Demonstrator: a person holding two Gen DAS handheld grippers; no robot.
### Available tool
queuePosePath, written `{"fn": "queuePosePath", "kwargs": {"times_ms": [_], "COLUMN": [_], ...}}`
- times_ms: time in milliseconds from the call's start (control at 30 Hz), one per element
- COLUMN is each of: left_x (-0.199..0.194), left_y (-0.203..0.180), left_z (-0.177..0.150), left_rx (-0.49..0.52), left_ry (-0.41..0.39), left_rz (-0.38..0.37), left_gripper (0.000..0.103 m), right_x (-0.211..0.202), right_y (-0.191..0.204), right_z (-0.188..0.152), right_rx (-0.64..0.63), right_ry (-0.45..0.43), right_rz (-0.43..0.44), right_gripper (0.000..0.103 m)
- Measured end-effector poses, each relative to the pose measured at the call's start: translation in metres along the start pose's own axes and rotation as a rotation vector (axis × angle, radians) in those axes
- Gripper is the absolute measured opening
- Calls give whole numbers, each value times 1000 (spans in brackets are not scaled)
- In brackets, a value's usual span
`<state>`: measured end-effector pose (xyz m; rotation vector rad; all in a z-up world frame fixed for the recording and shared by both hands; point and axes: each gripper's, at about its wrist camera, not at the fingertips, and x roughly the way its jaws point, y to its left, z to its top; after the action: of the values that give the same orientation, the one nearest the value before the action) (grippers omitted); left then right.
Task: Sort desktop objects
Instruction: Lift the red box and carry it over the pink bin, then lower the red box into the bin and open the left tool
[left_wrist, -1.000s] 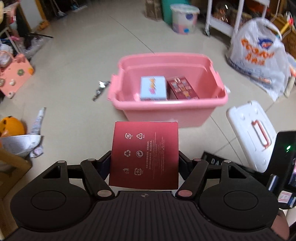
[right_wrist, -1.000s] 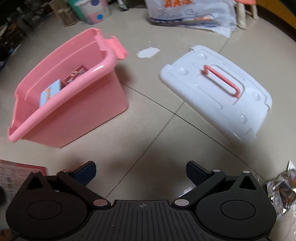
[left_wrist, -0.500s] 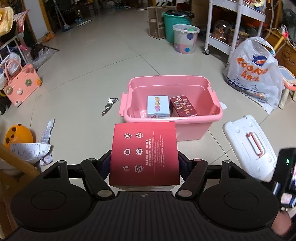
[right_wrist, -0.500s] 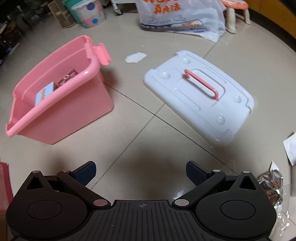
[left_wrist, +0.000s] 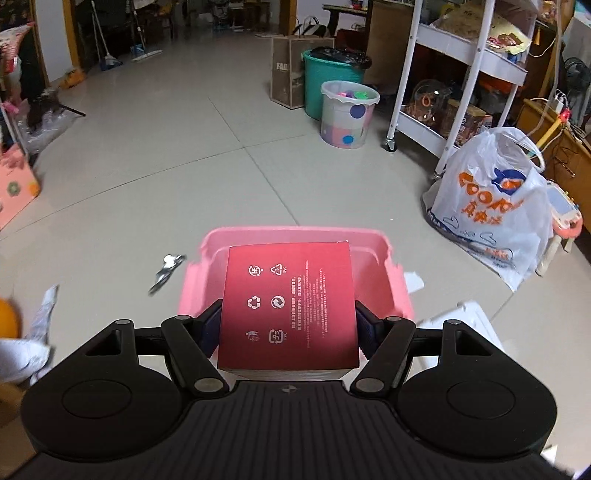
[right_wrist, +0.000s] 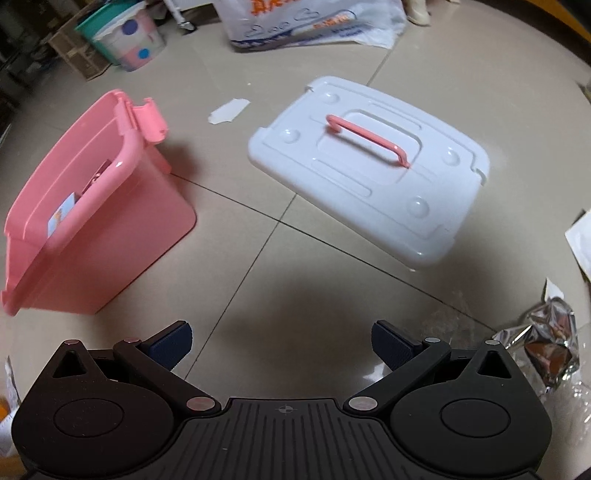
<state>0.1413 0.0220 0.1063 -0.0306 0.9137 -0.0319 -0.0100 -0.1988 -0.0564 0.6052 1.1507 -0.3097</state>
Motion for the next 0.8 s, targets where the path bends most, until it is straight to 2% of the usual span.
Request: {"fn": "queuePosePath", "kwargs": {"times_ms": [133,267,400,500,600,667,800], "left_x": [50,92,124,141,153,154,153], "left_y": [-8,-14,-16,-16,-3,4,6], "left_z": [21,24,26,25,18,13,9], "left_rx": [-29,-19,-49,-37,-123,-178,-216], "left_ry": [48,76,110,144,187,180,157], "left_rz": [-6,4,-21,-39,-70,-87,-104], "left_gripper": [70,70,71,71,71,70,70], "right_x": [1,6,14,19,23,26,30], "right_y": [5,16,25,24,23,23,21], "right_z": [4,5,5,6,7,7,5], "right_rx": [-13,-67,-115,-102,-101,-105,-105], "right_ry": [-4,-7,8,15,16,18,29], "right_rz": [17,32,16,11,5,-3,-8], "right_gripper": [103,103,103,103,103,103,103]}}
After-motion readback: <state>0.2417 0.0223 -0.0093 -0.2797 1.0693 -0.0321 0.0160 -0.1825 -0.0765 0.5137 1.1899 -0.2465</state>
